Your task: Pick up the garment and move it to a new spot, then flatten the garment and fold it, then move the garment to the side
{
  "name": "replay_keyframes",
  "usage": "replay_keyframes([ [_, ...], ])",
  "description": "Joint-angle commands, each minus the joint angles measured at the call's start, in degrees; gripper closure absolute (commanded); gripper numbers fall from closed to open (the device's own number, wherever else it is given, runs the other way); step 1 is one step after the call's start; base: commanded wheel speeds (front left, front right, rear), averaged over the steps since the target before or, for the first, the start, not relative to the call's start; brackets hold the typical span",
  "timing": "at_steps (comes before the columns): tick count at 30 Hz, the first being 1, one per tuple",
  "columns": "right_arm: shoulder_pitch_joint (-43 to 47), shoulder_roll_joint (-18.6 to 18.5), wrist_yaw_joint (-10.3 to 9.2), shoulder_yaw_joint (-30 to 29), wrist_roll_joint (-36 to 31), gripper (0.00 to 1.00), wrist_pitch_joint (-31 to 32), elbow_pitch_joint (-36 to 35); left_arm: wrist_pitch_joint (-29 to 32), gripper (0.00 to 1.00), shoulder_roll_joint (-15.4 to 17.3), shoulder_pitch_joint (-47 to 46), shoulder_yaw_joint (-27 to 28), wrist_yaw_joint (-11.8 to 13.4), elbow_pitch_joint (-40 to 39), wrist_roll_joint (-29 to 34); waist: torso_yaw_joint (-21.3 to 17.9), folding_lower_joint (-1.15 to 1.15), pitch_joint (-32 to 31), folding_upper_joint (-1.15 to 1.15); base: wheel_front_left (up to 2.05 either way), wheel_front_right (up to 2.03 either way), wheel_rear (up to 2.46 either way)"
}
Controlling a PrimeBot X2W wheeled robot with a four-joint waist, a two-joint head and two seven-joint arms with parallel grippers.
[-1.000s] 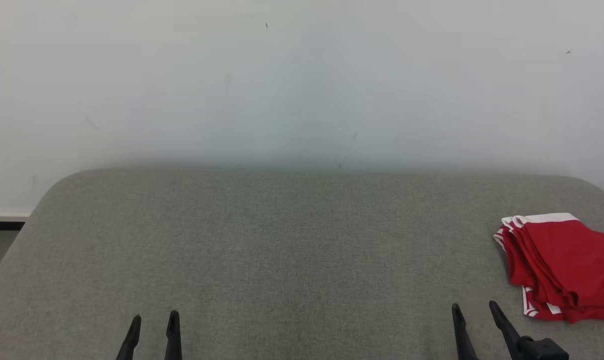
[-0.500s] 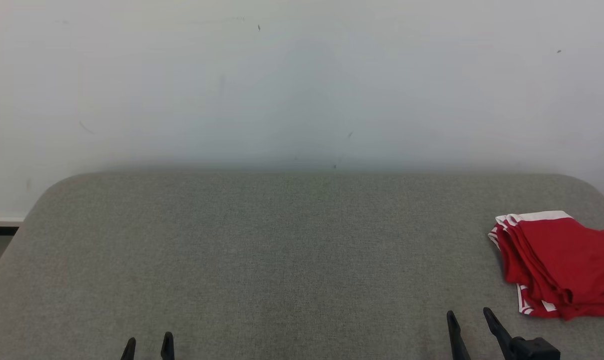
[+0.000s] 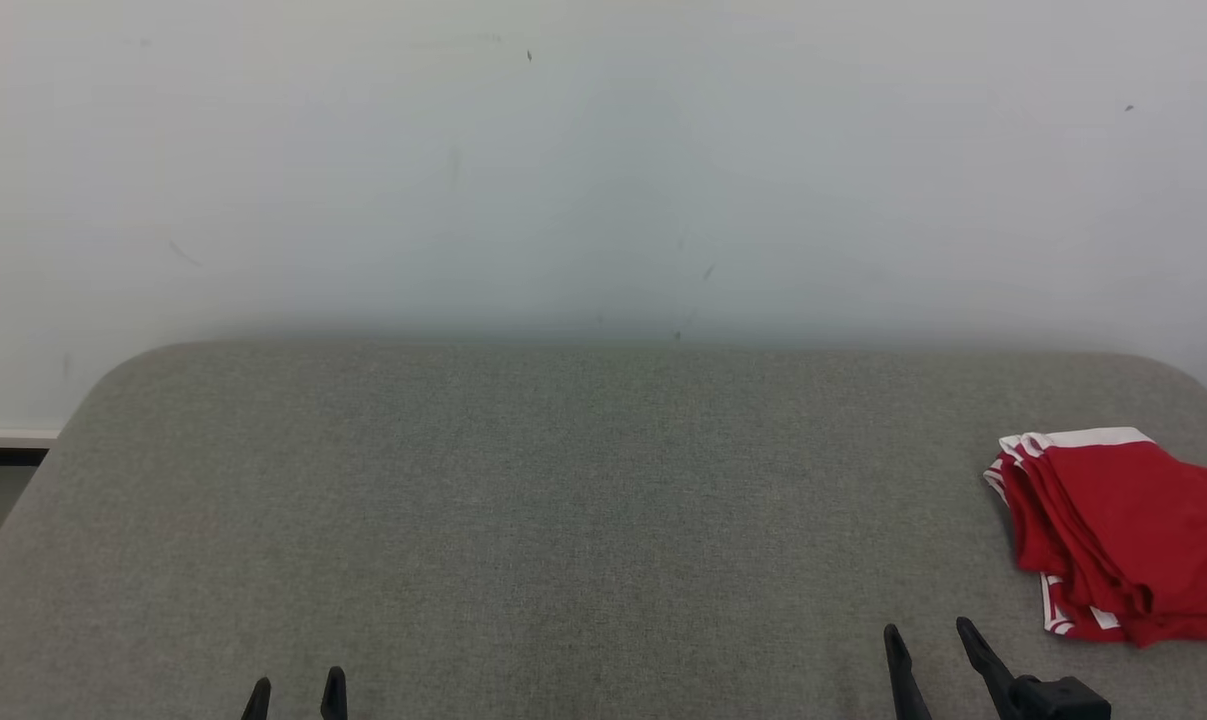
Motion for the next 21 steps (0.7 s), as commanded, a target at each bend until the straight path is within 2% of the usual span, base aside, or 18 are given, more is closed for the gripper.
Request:
replay_keyframes([
  [1,0.2,0.0,-0.13,0.2,0.5,0.00,-0.2,0.2,-0.1,0.00,0.4,0.2,0.0,-0.1,0.4,-0.5,0.1,-0.01,0.0,0.00,0.00,0.00,0.00],
  [9,0.0,0.0,-0.14,0.7,0.8,0.00,-0.5,0.6,-0.1,0.00,0.3,-0.5,-0.5,-0.1,0.7,-0.7,0.3,-0.01,0.1,0.00,0.00,0.00,0.00],
  [10,0.0,0.0,0.00,0.7,0.4,1.00,-0.2,0.5,0.0,1.00,0.2,-0.3,-0.6,-0.1,0.6,-0.4,0.4,0.00,0.1,0.00,0.00,0.00,0.00],
  [15,0.4,0.1,0.00,0.3,1.5,1.00,0.4,2.8,0.5,1.00,-0.3,0.3,-0.7,-0.1,2.6,-1.2,0.4,0.00,0.1,0.00,0.00,0.00,0.00],
  [21,-0.5,0.1,-0.01,-0.7,8.8,1.00,1.8,2.3,2.5,1.00,-0.5,-1.0,0.0,-0.1,2.5,-7.0,0.2,0.00,0.5,0.00,0.00,0.00,0.00],
])
